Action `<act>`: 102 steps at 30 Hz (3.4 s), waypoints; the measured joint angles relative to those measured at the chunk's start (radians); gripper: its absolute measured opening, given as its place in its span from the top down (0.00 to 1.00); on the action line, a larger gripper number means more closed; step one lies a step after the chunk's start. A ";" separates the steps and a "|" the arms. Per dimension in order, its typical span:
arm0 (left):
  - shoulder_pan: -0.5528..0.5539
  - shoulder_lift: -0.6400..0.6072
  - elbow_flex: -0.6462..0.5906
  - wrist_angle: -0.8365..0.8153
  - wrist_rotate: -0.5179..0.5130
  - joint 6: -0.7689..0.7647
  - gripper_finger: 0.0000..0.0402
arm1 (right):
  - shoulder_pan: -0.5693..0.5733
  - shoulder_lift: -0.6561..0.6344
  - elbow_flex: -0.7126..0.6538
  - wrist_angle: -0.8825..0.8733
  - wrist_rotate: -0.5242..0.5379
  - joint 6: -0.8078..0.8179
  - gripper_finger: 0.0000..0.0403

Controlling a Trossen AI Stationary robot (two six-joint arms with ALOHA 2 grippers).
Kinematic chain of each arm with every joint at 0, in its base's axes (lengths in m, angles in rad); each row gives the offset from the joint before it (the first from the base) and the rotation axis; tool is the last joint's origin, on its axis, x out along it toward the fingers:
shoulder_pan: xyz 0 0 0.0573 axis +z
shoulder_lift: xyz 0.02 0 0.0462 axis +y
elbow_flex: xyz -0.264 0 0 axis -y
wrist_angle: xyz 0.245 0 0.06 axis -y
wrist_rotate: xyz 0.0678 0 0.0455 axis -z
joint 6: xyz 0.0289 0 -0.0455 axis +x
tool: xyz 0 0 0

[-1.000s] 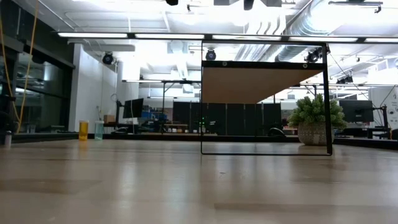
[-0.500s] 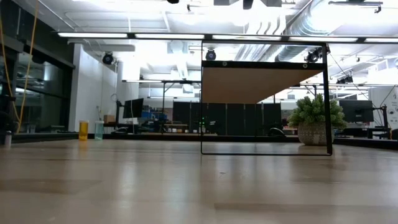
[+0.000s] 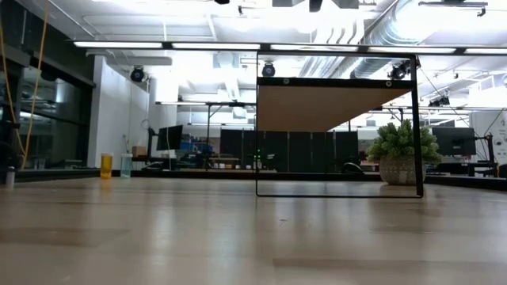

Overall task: Pick and place medicine bottles onto shelf by color
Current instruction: Put the pink pill bottle on the shelf aligned with the other pink pill bottles

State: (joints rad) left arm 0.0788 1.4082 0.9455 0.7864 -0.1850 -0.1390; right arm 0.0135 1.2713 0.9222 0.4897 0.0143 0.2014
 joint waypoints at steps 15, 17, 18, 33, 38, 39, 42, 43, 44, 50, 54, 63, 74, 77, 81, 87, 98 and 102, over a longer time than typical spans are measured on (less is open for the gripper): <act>0.029 -0.030 -0.001 -0.091 -0.018 -0.011 0.74 | -0.038 -0.111 0.001 -0.298 0.123 -0.038 0.51; 0.036 -0.032 -0.001 -0.089 -0.020 -0.014 0.74 | -0.049 -0.146 0.001 -0.372 0.156 -0.049 0.48; 0.039 -0.035 -0.001 -0.090 -0.021 -0.015 0.73 | -0.055 -0.163 0.001 -0.404 0.168 -0.052 0.47; 0.029 -0.001 0.115 -0.400 -0.026 0.006 0.73 | -0.073 -0.281 0.001 -0.557 0.190 -0.045 0.46; 0.031 0.122 0.257 -0.551 -0.050 0.045 0.73 | -0.073 -0.309 0.001 -0.563 0.187 -0.052 0.46; 0.032 0.153 0.289 -0.569 -0.063 0.054 0.73 | -0.073 -0.314 0.001 -0.564 0.187 -0.052 0.46; 0.033 0.245 0.387 -0.627 -0.091 0.077 0.73 | -0.073 -0.331 0.001 -0.567 0.187 -0.053 0.46; 0.033 0.277 0.424 -0.648 -0.102 0.081 0.73 | -0.073 -0.338 0.001 -0.564 0.187 -0.052 0.46; 0.033 0.308 0.460 -0.677 -0.119 0.082 0.73 | -0.073 -0.347 0.001 -0.566 0.195 -0.053 0.46; 0.030 0.467 0.651 -0.871 -0.407 0.059 0.73 | -0.073 -0.405 0.001 -0.560 0.295 -0.067 0.46; 0.032 0.534 0.710 -0.893 -0.613 -0.030 0.72 | -0.073 -0.434 0.001 -0.560 0.346 -0.079 0.46; 0.010 0.573 0.726 -0.897 -0.664 -0.173 0.72 | -0.073 -0.442 0.001 -0.560 0.361 -0.108 0.46; -0.007 0.649 0.725 -0.895 -0.755 -0.178 0.72 | -0.073 -0.441 0.001 -0.561 0.362 -0.131 0.46; -0.004 0.674 0.725 -0.888 -0.793 -0.187 0.72 | -0.073 -0.441 0.001 -0.561 0.362 -0.131 0.46; 0.007 0.681 0.725 -0.889 -0.793 -0.233 0.72 | -0.073 -0.441 0.001 -0.561 0.362 -0.132 0.46; 0.015 0.687 0.725 -0.887 -0.835 -0.236 0.72 | -0.073 -0.441 0.001 -0.563 0.362 -0.132 0.46; 0.021 0.701 0.725 -0.883 -0.814 -0.226 0.72 | -0.073 -0.441 0.001 -0.564 0.361 -0.129 0.46; 0.021 0.703 0.725 -0.884 -0.809 -0.225 0.72 | -0.073 -0.441 0.001 -0.564 0.361 -0.126 0.46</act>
State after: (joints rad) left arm 0.0998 2.1113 1.6707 -0.0979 -0.9939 -0.3641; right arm -0.0596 0.8307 0.9234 -0.0743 0.3752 0.0755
